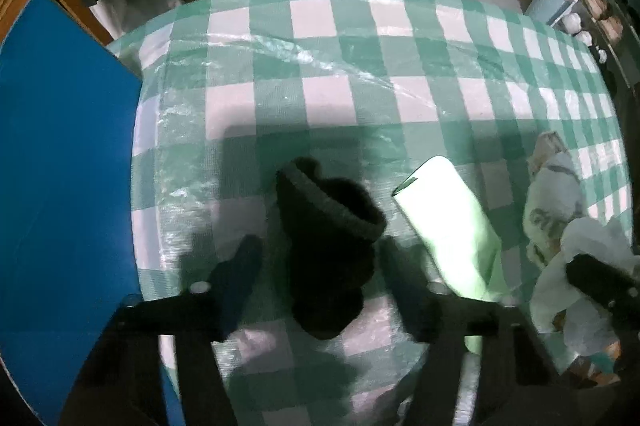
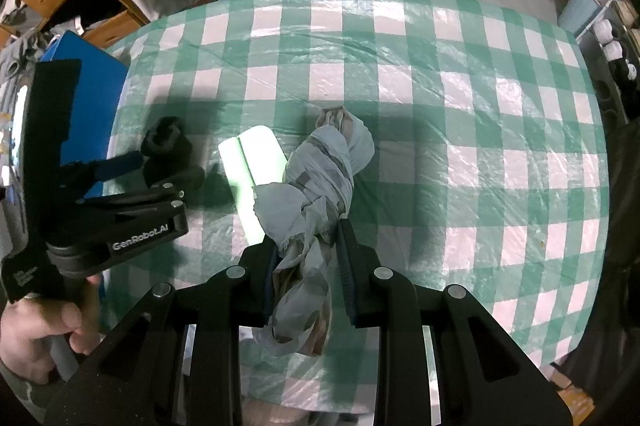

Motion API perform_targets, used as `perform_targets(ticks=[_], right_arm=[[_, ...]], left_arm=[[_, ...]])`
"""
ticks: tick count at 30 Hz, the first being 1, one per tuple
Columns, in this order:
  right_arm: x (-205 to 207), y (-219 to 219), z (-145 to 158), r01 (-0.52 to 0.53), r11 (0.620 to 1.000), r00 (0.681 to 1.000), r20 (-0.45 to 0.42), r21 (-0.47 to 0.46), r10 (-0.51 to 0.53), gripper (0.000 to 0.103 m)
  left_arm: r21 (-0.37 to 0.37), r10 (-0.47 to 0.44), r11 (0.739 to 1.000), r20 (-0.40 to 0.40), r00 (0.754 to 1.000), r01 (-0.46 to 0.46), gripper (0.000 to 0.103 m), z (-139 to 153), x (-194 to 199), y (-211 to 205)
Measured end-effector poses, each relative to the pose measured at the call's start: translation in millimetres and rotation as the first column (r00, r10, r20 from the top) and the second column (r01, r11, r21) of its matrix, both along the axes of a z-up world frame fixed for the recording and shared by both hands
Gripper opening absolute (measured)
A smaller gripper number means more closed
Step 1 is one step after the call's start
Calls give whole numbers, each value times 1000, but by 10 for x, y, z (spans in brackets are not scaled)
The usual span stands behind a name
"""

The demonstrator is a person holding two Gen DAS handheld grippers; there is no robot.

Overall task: Organize soft objects
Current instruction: 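Lower the left gripper onto the black sock and close on it, then carry the black sock with the left gripper while the right gripper carries the patterned cloth to the box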

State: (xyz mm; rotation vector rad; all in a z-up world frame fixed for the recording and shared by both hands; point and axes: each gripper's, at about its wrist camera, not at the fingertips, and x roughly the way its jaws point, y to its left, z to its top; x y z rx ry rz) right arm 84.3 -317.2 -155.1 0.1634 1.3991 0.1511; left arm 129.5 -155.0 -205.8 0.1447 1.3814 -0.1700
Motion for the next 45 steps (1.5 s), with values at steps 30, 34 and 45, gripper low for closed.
perform_targets(ticks=[30,34,45], right_arm=[[-97,170,426,-40,999,995,85,-21,41,25],[-118,216,506,-48,999,993,103,-21,50,25],[-223,324,729,-69,997,987,147,-23,72,25]], left_arm=[[-7,-47,999,148,988,48,36,740,-330,119],[-13,-49,999,166,985,52,36,856,-383,156],[-10,-49,999,226,973,52,36,1158,-572,275]])
